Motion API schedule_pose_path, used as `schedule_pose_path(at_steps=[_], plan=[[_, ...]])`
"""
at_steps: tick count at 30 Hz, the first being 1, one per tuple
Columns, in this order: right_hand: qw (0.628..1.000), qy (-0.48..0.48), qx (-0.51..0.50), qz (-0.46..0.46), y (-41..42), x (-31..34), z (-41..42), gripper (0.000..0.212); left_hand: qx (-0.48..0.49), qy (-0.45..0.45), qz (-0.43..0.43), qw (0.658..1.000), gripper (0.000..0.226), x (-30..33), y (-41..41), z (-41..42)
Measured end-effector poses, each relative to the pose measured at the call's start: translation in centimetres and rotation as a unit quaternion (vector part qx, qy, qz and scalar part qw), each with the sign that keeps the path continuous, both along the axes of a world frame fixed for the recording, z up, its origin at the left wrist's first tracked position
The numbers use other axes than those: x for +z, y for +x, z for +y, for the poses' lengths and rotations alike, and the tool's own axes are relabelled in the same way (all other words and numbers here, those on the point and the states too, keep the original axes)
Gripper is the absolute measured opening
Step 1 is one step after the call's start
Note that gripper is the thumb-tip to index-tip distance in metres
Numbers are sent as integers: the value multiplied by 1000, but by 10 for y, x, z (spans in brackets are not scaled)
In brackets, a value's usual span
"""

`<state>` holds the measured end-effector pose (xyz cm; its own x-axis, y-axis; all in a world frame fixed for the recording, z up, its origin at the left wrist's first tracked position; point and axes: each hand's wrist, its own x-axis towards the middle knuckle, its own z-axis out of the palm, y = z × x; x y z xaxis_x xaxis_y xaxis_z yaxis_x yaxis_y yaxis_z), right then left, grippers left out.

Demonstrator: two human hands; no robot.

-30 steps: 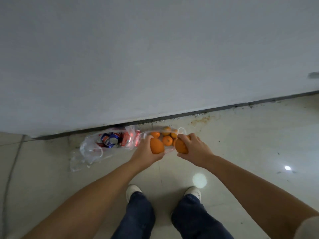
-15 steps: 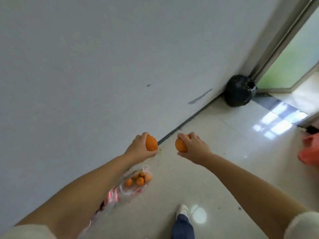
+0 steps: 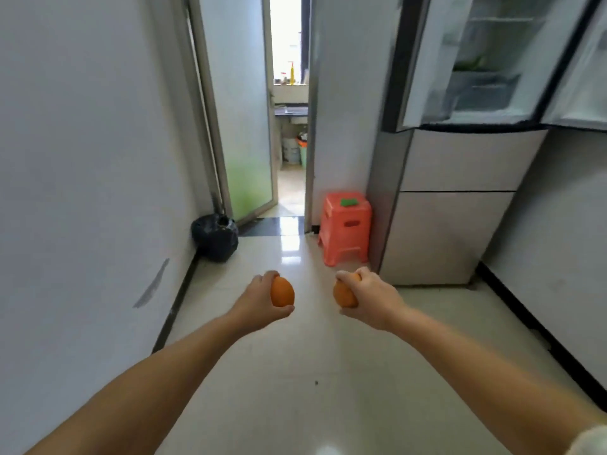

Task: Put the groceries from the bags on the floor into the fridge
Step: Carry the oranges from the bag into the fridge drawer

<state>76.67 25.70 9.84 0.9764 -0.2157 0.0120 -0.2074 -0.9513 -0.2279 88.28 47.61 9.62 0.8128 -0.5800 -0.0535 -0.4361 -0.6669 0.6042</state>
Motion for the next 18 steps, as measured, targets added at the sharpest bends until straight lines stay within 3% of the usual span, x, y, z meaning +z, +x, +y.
schedule_pose_path(at_steps=[5,10,18], plan=[[993,-46,-105,-23,-123,28,-147,73,-100,-49,-4,994,71,21,-68,-178],[981,-80,-174,-26,-222,53,-280,71,-140,-124,26,982,71,41,-140,-343],[968,-93,-228,-48,-231,78,-432,70,-177,-131,-2,975,71,73,-142,-508]])
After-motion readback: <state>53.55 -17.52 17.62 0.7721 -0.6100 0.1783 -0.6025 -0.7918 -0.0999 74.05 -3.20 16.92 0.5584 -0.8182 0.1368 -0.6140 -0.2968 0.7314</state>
